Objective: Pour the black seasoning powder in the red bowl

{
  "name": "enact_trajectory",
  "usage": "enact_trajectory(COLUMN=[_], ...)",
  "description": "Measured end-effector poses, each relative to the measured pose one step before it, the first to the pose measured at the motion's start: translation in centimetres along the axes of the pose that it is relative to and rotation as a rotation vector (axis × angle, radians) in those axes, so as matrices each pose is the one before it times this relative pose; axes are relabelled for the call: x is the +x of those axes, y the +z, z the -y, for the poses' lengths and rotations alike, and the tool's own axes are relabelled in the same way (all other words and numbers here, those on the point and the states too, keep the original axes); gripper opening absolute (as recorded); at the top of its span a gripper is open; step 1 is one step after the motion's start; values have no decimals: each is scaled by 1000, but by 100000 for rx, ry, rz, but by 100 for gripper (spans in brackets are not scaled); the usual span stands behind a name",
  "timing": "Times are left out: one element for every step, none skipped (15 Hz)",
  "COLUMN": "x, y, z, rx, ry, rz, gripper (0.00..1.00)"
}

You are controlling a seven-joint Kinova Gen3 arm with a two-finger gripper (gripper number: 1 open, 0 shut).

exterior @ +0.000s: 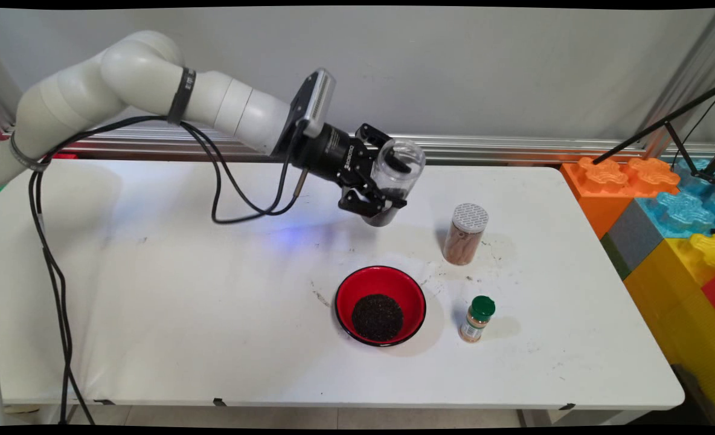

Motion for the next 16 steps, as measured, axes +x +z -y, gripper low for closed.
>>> enact_trajectory(x=[104,73,68,11,4,-34,-62,-108,-114,-190,-242,-228,-304,-319,-266,-326], y=[-21,11,51,7,-5,25,36,19,37,-2,-55,-3,-42,-72,-50,-64], z=[476,496,450,566,497,394,415,374,272,259,201,156,142,131,128,124], rx=[715,822,657,909,683,292,196,300,194,177,89,-68,-105,52,102,166], ry=[-4040,-3539,-2764,-3136,-2770,-2205,-2352,-2192,-1672,-1846,-1480,-978,-384,21,114,69], rz=[-1280,-1084,-888,-936,-784,-517,-500,-579,-472,-526,-486,-323,-336,-380,-351,-321], gripper=[0,0,0,0,0,0,0,0,0,0,0,0,0,0,0,0])
